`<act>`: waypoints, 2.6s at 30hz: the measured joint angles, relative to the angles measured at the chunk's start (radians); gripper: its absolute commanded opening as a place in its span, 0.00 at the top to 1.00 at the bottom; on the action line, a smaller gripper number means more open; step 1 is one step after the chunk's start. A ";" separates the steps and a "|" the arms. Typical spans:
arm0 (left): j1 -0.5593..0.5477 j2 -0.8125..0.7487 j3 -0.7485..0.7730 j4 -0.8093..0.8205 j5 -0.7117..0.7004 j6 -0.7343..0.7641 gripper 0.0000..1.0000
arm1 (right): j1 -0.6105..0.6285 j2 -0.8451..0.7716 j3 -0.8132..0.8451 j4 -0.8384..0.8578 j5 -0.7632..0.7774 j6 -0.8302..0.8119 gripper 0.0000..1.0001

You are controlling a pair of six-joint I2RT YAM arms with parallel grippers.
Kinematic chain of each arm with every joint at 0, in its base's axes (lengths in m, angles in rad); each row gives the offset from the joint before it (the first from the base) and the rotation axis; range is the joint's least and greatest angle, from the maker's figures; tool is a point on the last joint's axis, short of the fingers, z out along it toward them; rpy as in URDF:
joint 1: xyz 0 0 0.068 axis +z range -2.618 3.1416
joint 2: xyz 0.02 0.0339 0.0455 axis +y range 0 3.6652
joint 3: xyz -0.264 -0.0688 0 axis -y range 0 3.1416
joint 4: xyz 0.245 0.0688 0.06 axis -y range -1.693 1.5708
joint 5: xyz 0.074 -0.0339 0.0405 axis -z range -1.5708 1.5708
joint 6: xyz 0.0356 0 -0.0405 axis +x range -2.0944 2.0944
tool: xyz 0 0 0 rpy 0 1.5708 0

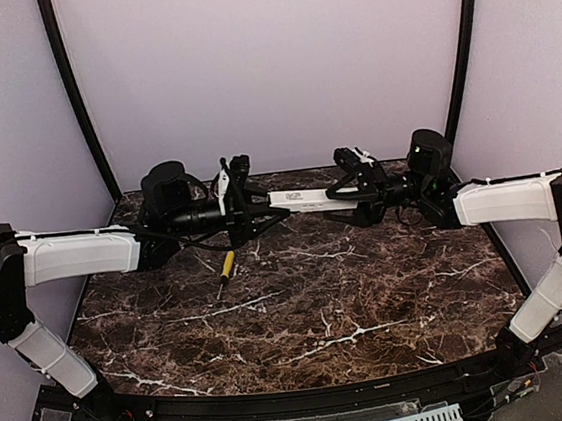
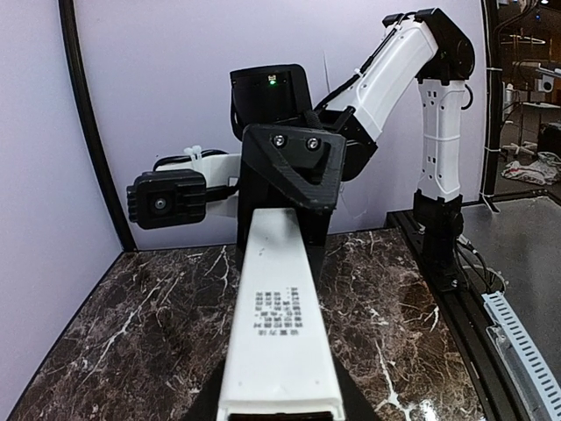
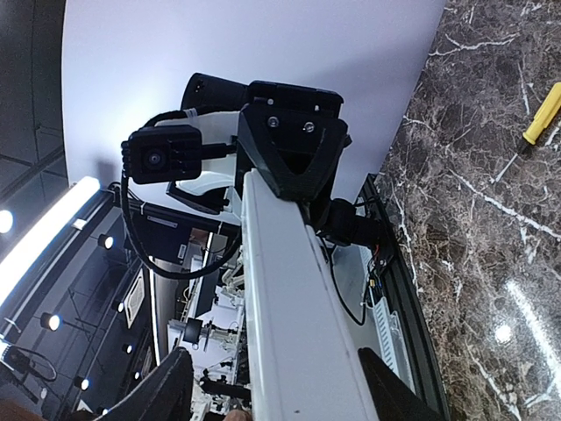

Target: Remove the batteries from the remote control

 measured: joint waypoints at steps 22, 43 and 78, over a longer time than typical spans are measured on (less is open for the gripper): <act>0.000 0.003 0.000 -0.016 0.005 -0.004 1.00 | -0.091 -0.108 0.057 -0.534 0.042 -0.309 0.53; 0.002 0.011 -0.002 -0.023 0.011 0.022 1.00 | -0.100 -0.128 0.071 -0.606 0.030 -0.343 0.93; 0.000 0.029 -0.002 -0.032 0.001 -0.016 0.42 | -0.100 -0.129 0.029 -0.556 0.072 -0.348 1.00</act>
